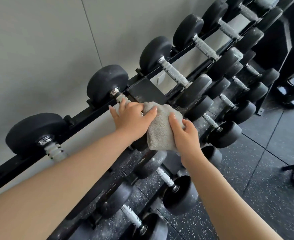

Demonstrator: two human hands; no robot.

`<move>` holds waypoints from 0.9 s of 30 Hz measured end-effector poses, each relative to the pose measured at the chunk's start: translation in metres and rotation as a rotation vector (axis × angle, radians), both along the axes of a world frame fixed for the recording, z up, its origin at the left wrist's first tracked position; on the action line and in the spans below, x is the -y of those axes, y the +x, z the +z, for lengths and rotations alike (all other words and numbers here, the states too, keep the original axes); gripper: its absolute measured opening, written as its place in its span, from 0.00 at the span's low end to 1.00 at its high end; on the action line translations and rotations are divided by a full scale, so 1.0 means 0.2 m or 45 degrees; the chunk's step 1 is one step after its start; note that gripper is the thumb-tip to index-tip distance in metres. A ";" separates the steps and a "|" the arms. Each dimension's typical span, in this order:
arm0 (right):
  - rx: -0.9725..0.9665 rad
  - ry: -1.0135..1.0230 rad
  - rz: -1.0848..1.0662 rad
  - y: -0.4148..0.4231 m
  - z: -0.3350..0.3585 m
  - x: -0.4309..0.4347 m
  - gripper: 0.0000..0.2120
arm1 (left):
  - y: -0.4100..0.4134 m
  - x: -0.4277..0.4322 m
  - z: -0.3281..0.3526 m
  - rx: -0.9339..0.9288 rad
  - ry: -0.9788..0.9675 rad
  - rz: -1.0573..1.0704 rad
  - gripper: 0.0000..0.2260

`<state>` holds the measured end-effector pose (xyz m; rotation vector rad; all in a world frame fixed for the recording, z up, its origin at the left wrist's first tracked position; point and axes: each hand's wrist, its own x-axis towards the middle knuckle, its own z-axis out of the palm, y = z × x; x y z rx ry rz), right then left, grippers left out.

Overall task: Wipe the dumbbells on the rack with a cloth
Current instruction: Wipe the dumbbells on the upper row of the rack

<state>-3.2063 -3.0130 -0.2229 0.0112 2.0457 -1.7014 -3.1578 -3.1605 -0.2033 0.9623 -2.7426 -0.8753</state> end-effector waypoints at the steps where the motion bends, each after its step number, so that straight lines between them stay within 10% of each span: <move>1: -0.083 0.008 0.012 -0.01 0.02 -0.01 0.17 | 0.00 -0.01 0.01 0.007 -0.055 0.011 0.20; 10: -0.592 0.189 0.256 -0.12 0.19 0.11 0.11 | 0.04 0.05 0.07 -0.363 0.274 0.095 0.14; 27: -0.577 0.067 0.382 -0.18 0.39 0.89 0.17 | 0.14 0.63 0.34 -0.613 -0.191 0.487 0.11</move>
